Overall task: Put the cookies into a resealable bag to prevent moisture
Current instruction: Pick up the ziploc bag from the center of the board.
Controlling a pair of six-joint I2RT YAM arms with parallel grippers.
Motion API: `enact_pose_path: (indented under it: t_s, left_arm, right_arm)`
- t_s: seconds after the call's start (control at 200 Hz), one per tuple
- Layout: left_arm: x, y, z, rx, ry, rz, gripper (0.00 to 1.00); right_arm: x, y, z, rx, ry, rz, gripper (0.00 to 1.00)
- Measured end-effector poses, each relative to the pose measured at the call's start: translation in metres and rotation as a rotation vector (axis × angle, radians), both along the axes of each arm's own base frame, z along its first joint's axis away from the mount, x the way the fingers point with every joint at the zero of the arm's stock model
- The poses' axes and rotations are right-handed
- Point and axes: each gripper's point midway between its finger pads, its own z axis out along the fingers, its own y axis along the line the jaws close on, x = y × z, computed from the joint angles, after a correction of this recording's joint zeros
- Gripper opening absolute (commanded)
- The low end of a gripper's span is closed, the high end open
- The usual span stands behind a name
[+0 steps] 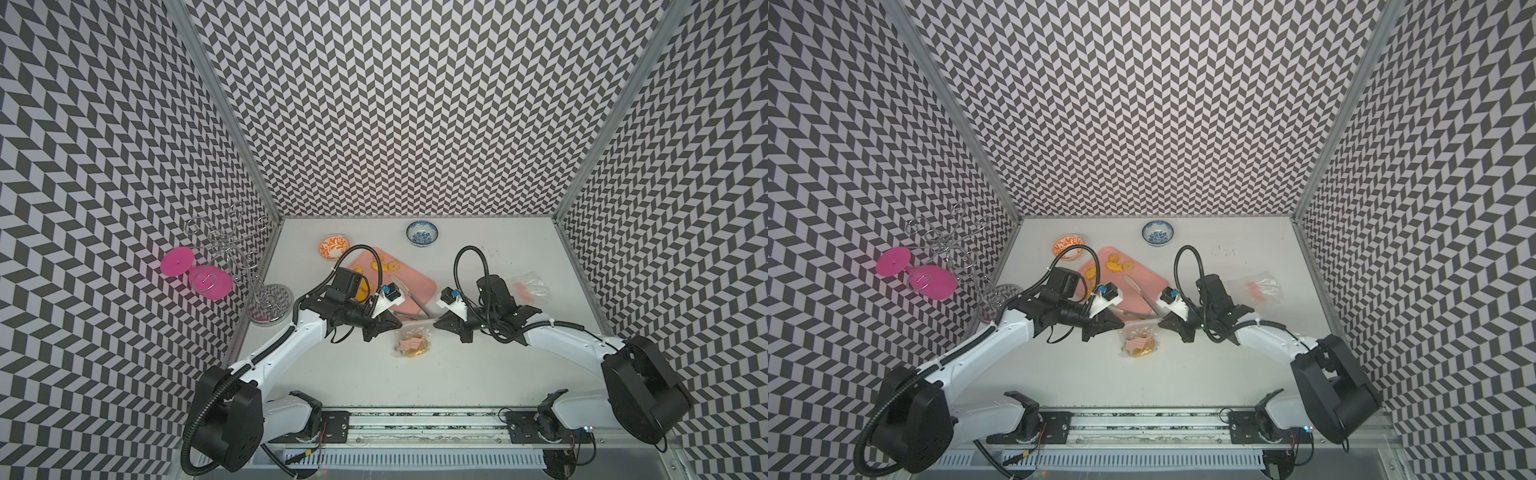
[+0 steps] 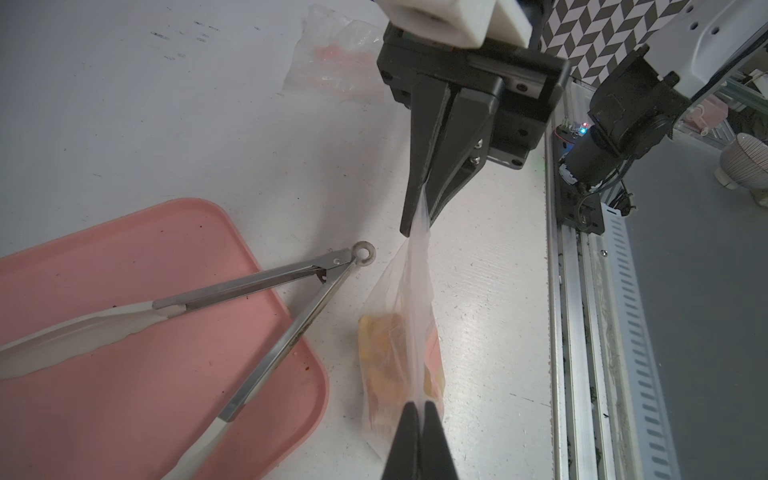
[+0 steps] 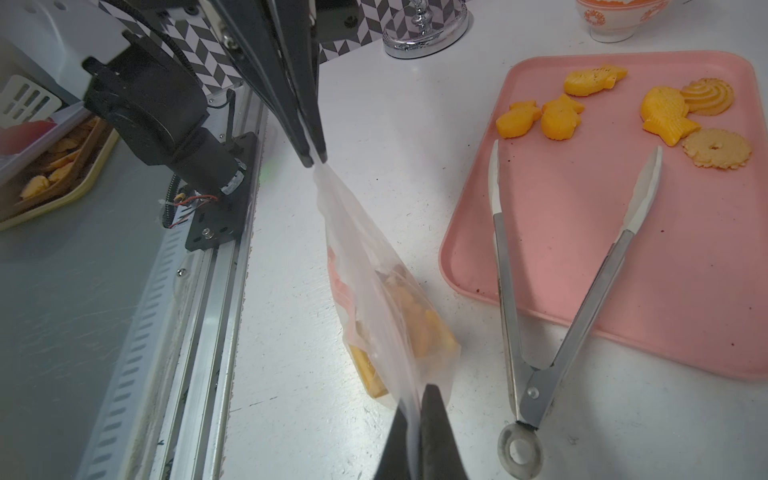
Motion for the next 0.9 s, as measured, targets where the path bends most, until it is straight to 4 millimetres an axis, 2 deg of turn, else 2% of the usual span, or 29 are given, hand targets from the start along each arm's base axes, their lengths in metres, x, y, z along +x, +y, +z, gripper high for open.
enact_pose_path:
  t_s: [0.04, 0.085, 0.115, 0.18, 0.21, 0.556, 0.661, 0.902]
  left_arm:
    - [0.0, 0.0, 0.0, 0.001, 0.0, 0.001, 0.0]
    - [0.0, 0.0, 0.0, 0.003, 0.0, 0.002, 0.0]
    - [0.0, 0.0, -0.001, 0.004, -0.001, 0.003, 0.0]
    - [0.0, 0.001, -0.001, 0.005, 0.0, 0.004, 0.0]
    - [0.001, 0.001, -0.001, 0.006, 0.0, 0.005, 0.0]
    - [0.0, 0.001, 0.001, 0.01, 0.022, 0.013, 0.0]
    - [0.001, 0.0, 0.01, 0.006, 0.021, 0.013, 0.0]
    - [-0.001, -0.005, 0.048, -0.053, -0.038, -0.01, 0.0]
  right_arm:
    - [-0.001, 0.0, 0.0, 0.001, 0.005, -0.004, 0.22]
    - [-0.001, -0.002, 0.002, 0.005, 0.007, -0.012, 0.24]
    - [-0.001, -0.003, 0.003, 0.008, 0.003, -0.017, 0.21]
    - [-0.001, -0.005, 0.007, 0.016, -0.003, -0.023, 0.05]
    - [-0.001, -0.005, 0.008, 0.02, -0.002, -0.027, 0.02]
    - [-0.005, -0.008, 0.013, 0.029, 0.027, -0.034, 0.0]
    - [-0.01, -0.01, 0.023, 0.042, 0.02, -0.033, 0.0]
    - [-0.015, -0.016, 0.06, 0.077, -0.034, -0.052, 0.0]
